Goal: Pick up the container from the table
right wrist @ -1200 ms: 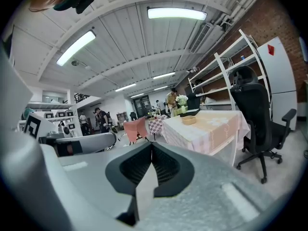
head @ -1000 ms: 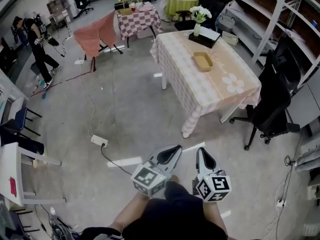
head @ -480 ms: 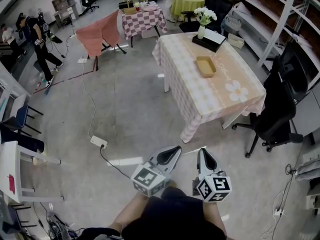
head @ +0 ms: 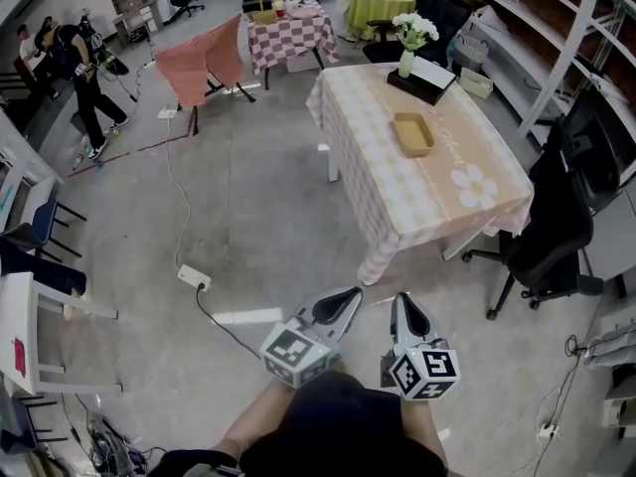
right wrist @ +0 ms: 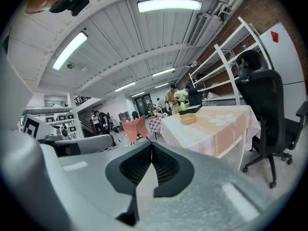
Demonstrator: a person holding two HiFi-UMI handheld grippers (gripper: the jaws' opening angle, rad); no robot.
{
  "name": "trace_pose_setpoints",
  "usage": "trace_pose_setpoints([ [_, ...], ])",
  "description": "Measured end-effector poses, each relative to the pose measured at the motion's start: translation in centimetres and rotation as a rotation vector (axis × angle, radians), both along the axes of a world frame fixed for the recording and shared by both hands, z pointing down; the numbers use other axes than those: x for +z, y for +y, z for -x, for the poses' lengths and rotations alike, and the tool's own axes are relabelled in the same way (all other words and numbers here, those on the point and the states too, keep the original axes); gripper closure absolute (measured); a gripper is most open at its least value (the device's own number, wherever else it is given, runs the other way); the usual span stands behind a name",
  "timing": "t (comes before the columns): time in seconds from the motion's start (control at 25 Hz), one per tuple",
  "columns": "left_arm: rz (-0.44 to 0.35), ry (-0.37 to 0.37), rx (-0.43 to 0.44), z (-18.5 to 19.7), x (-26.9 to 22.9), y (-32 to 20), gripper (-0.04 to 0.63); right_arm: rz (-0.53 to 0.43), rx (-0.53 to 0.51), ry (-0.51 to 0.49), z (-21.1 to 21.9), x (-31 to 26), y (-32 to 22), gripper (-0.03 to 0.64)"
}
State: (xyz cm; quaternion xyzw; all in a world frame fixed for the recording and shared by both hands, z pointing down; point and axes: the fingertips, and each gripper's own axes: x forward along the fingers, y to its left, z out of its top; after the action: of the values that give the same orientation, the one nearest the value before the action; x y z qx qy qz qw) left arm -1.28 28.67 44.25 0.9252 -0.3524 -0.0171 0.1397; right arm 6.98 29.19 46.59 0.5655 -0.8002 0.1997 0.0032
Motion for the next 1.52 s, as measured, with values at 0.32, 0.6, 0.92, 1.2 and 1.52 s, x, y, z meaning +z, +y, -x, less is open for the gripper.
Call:
trace_pose_setpoints([
  [0.32,0.001,-0.002,0.021,-0.7,-0.4,0.2,0.583,-0.009,0.011,-0.02,-0.4,-0.4,0.0,0.612],
  [0.6,0.005,0.01,-0.019,0.6,-0.7,0.3,0.583,0.004,-0.004,-0.033,0.8,0.2,0.0,0.612],
  [0.92,0.019,0.008,-0.044,2.1,0.0,-0.9,0.583,0.008,-0.036,-0.035,2.5,0.4,-1.3,0.612],
  [1.2,0.024,0.012,-0.039,2.5,-0.4,-3.9,0.583,0.011,-0.012,-0.036,2.6,0.3,-3.8,0.612],
  [1.52,0.017,0.026,-0.007,2.2,-0.7,-8.8,0.583,0.009,-0.007,-0.027,2.9,-0.5,-8.5,0.612],
])
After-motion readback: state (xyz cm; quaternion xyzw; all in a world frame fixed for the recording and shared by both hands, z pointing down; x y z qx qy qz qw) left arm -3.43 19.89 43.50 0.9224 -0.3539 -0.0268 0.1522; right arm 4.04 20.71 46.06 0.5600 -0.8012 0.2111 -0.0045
